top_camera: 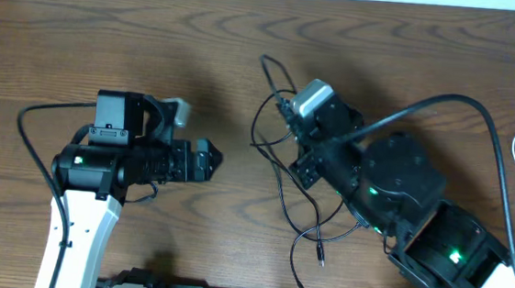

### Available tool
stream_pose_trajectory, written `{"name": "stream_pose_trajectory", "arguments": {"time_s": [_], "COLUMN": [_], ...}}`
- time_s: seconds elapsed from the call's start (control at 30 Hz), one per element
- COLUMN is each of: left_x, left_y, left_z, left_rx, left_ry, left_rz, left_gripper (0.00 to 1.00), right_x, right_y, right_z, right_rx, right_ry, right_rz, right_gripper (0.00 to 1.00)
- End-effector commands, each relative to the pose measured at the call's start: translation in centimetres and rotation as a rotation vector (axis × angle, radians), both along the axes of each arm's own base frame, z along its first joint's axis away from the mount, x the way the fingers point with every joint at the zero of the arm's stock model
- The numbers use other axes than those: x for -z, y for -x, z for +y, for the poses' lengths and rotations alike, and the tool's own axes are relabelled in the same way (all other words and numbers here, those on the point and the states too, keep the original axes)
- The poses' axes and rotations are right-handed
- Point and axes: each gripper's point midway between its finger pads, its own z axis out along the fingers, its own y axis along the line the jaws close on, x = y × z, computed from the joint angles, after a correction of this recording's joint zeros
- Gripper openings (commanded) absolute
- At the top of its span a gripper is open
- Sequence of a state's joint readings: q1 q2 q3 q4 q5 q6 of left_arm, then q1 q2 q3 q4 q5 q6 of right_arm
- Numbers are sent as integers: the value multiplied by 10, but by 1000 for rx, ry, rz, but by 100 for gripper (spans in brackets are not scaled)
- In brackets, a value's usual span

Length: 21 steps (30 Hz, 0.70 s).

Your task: Untangle cables

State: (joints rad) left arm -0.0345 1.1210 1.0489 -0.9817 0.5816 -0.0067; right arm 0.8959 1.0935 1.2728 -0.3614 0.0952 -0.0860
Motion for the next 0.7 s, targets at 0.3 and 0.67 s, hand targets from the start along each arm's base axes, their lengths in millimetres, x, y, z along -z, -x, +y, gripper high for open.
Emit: {"name": "stream_pose_trajectory", "arguments": {"time_s": [0.3,0.67], "left_x": [-31,-24], "left_y": [-11,-23], "left_z": [-34,-28], "left_rx": [311,297], "left_ry": [110,63], "left_rz": [-276,-287], "left_gripper": [99,94], "right_x": [-43,-74], "right_y": [73,119], "right_z": [7,-10], "right_rx": [-359,-522], "right_ry": [-133,-207], "right_rz": [-39,-110], "right_gripper": [1,1]}}
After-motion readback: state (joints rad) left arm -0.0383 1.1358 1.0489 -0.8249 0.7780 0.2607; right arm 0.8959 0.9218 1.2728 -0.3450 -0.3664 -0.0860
